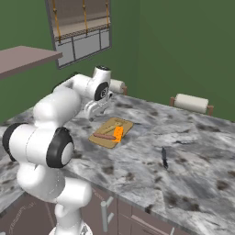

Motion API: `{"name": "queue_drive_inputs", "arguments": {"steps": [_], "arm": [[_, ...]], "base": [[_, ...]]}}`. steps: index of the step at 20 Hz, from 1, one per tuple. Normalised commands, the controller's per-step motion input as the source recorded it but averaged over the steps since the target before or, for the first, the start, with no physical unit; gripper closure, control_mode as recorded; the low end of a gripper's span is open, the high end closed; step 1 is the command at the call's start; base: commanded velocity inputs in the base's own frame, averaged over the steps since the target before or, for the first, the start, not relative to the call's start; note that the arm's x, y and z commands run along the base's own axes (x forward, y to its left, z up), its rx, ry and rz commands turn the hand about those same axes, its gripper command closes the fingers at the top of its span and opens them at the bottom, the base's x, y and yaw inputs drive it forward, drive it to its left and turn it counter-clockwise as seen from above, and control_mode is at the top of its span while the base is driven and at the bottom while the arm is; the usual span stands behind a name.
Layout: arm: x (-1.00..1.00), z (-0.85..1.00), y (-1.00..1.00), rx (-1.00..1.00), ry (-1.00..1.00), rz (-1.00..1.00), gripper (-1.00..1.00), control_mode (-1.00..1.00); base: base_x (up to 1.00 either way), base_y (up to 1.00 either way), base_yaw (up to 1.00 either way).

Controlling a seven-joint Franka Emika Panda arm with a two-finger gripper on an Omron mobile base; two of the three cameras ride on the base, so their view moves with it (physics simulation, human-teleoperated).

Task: Retrieve the sausage and cheese from the fridge and place them on the cutting board on the counter.

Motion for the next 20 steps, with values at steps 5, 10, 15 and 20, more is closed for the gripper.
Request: {"name": "queue_drive_inputs", "arguments": {"steps": [5, 10, 15, 20], "arm": [[-0.7, 0.27, -0.06, -0.12, 0.07, -0.04, -1.0, -1.0], [-0.87, 0.3, -0.02, -0.02, -0.07, 0.0, -1.0, -1.0], [-0.91, 0.33, -0.06, 0.0, -0.24, -0.02, -1.0, -1.0], [-1.0, 0.08, -0.01, 0.0, -0.43, -0.01, -1.0, -1.0]], "base": [[0.0, 0.0, 0.0], [0.0, 0.0, 0.0], [0.0, 0.0, 0.0], [0.0, 0.0, 0.0]]}}
